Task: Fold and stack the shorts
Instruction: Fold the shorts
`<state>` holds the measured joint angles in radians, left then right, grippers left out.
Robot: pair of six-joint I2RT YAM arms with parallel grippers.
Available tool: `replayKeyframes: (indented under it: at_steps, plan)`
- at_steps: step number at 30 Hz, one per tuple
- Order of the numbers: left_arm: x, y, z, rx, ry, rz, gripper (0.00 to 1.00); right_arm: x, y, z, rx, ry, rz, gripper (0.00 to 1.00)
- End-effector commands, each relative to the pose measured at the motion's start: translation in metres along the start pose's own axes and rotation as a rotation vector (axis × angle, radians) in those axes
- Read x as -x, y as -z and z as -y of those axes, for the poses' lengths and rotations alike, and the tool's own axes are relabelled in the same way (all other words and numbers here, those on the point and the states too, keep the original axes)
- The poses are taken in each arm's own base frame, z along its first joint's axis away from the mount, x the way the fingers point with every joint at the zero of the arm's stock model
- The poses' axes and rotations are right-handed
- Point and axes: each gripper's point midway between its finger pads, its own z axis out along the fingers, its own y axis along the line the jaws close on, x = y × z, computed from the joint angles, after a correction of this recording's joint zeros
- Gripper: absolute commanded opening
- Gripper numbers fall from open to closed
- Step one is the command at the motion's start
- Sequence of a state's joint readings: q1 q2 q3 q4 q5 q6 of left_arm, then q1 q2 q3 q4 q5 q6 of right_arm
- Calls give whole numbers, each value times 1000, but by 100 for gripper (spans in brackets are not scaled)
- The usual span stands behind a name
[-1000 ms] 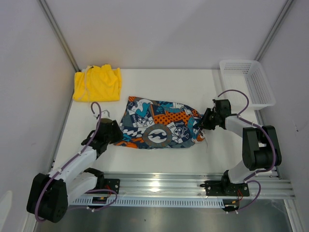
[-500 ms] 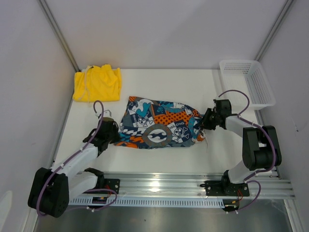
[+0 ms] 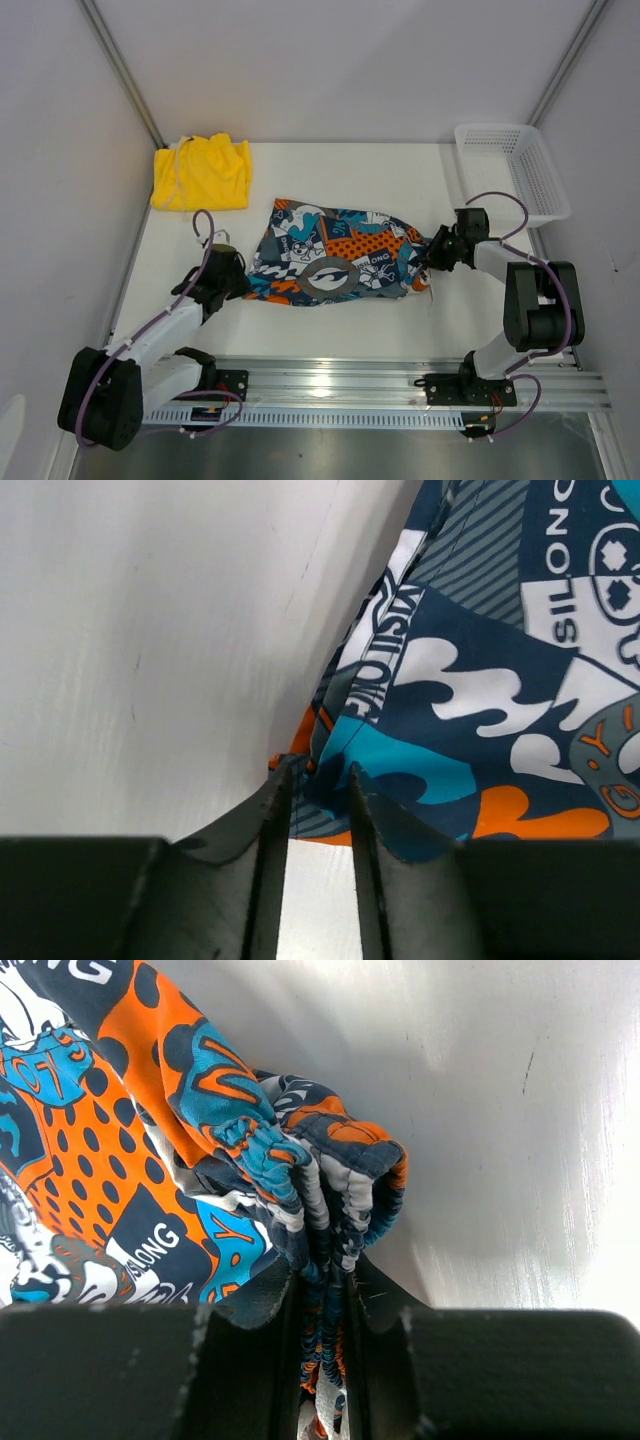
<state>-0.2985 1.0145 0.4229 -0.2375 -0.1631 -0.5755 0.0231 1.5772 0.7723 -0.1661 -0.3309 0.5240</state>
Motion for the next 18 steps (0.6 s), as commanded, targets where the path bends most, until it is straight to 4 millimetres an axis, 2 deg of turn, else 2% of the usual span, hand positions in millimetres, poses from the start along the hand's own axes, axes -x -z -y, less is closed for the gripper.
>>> replayKeyframes:
  at_steps: [1, 2, 4, 7, 10, 12, 13, 15, 16, 18]
  plan:
    - [14, 4, 9, -39, -6, 27, 34, 13, 8, -8, 22, 9, 34, 0]
    - [14, 5, 8, -36, -6, 32, 41, 12, 10, -8, 19, 12, 26, 0]
    - [18, 10, 6, -29, 7, 58, 47, 13, 13, -9, 8, 17, 14, 0]
    - [27, 16, 3, -6, 9, 90, 50, 8, 17, -13, 3, 28, -31, 0]
    - [44, 20, 13, -28, 13, 125, 50, 8, 22, -17, -15, 49, -69, 0]
    - [54, 21, 25, -65, 25, 138, 50, 9, 26, -20, -42, 78, -65, 0]
    - [65, 24, 36, -104, 34, 161, 49, 8, 29, -21, -58, 88, -71, 0]
    - [70, 24, 49, -140, 38, 168, 49, 13, 34, -34, -59, 120, -48, 0]
    - [83, 27, 61, -175, 39, 200, 49, 13, 39, -37, -62, 126, -49, 0]
    - [76, 22, 78, -200, 13, 175, 49, 21, 46, -52, -55, 165, -26, 0]
